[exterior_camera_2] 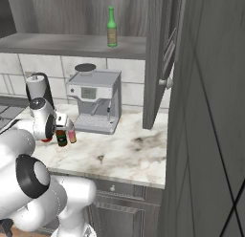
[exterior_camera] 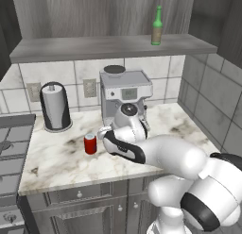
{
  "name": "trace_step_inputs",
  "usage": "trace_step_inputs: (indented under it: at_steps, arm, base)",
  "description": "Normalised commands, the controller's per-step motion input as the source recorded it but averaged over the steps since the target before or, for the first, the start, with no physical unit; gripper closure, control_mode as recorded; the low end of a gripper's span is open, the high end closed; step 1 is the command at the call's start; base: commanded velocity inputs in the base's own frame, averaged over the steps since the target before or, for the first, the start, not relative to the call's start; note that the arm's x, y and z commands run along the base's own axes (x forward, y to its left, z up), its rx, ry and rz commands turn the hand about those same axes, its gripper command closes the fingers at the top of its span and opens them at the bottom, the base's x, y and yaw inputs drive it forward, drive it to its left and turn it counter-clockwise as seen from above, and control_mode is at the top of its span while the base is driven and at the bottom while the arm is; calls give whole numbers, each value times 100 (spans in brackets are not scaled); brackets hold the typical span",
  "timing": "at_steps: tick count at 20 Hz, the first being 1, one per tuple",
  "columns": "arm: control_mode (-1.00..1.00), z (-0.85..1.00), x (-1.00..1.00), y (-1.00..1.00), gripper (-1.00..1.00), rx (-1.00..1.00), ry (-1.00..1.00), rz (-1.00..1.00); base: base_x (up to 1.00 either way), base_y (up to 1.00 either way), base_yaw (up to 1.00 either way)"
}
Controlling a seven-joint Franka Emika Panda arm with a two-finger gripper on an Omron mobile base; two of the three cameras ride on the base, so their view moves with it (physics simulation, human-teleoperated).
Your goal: Sort all alcoholic drinks to one cabinet, and non-alcoholic drinks to the other.
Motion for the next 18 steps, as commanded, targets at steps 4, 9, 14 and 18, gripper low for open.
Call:
trace_step_inputs:
  at_steps: [4, 9, 14, 18]
  arm:
    - [-100, -13, 15, 3, -100, 0, 0, 0]
    - [-100, -10, 13, 5, -100, 0, 0, -1]
    - [-100, -6, 12, 8, -100, 0, 0, -1]
    - [-100, -6, 11, 7, -100, 0, 0, -1]
  base:
    - [0, 0, 0]
    - [0, 0, 0]
    - [0, 0, 0]
    - [0, 0, 0]
